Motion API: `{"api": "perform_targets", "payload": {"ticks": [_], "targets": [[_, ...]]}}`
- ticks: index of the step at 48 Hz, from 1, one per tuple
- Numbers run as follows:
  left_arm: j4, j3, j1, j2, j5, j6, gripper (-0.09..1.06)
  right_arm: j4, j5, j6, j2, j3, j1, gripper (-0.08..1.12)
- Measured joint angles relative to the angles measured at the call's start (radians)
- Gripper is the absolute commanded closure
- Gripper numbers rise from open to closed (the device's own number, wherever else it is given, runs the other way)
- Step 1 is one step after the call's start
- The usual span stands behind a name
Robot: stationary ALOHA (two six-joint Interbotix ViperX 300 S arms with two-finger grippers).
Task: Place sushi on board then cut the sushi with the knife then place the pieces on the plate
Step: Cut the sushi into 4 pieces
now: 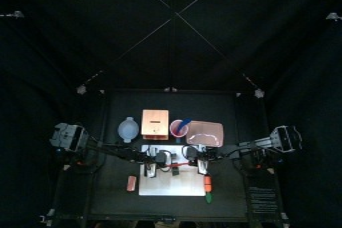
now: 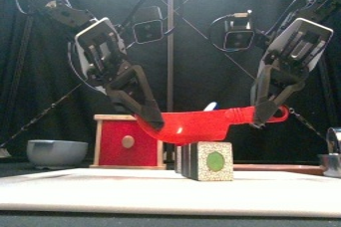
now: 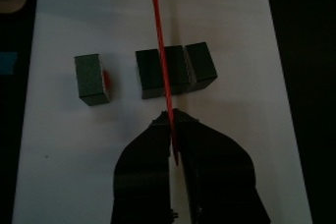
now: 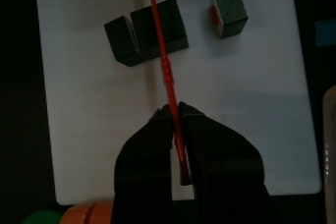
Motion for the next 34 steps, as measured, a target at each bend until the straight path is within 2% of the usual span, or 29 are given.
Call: {"api": "perform_targets", "payload": {"ticks": [34], "targets": [[-0.006, -0.002, 0.000, 0.003, 0.000, -0.002, 0.59, 0.015, 0.000, 0.000, 0.000, 0.005, 0.003, 0.72]]}}
